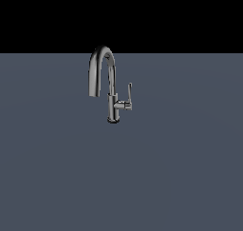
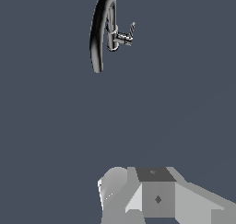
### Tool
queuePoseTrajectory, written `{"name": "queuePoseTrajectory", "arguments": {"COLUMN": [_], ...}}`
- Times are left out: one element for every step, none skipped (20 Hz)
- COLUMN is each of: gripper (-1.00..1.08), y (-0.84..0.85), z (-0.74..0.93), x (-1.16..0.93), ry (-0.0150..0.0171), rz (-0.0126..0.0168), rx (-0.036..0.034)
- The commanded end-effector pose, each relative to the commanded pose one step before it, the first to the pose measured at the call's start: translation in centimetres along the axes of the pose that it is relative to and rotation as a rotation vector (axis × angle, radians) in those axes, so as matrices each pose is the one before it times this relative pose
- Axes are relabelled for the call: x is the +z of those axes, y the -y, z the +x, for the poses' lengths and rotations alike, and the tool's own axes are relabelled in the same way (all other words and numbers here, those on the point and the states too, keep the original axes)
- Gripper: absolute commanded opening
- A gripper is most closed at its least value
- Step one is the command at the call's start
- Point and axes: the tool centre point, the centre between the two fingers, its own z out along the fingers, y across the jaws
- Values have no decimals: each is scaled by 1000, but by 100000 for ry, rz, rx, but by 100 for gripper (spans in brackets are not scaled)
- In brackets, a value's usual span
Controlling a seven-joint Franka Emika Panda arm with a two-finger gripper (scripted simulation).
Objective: Turn on the faucet by rotating a designated handle.
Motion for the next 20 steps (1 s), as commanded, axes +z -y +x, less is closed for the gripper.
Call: {"name": "queuePoseTrajectory", "arguments": {"gripper": [-100, -100, -100, -100, -100, -100, -100, -100, -100, -100, -100, -100, -100, -100, -100, -100, -100, -100, -100, -100], "y": [-1, 33, -25, 15, 11, 20, 23, 26, 31, 34, 40, 43, 48, 52, 57, 61, 66, 69, 75, 79], "z": [0, 0, 56, 67, 99, 124, 153, 181, 209, 239, 267, 297, 326, 357, 387, 419, 451, 483, 516, 550], "x": [0, -8, 17, 10, 17, 20, 24, 29, 33, 38, 43, 48, 52, 57, 62, 67, 72, 77, 82, 87], "ry": [0, 0, 121, 146, 214, 270, 331, 393, 453, 517, 578, 643, 706, 772, 838, 906, 974, 1044, 1114, 1187], "rz": [0, 0, 153, 186, 273, 344, 422, 501, 578, 659, 737, 820, 901, 986, 1070, 1157, 1244, 1335, 1425, 1520], "rx": [0, 0, 155, 187, 274, 345, 424, 503, 581, 662, 740, 823, 905, 989, 1073, 1160, 1248, 1338, 1428, 1521]}}
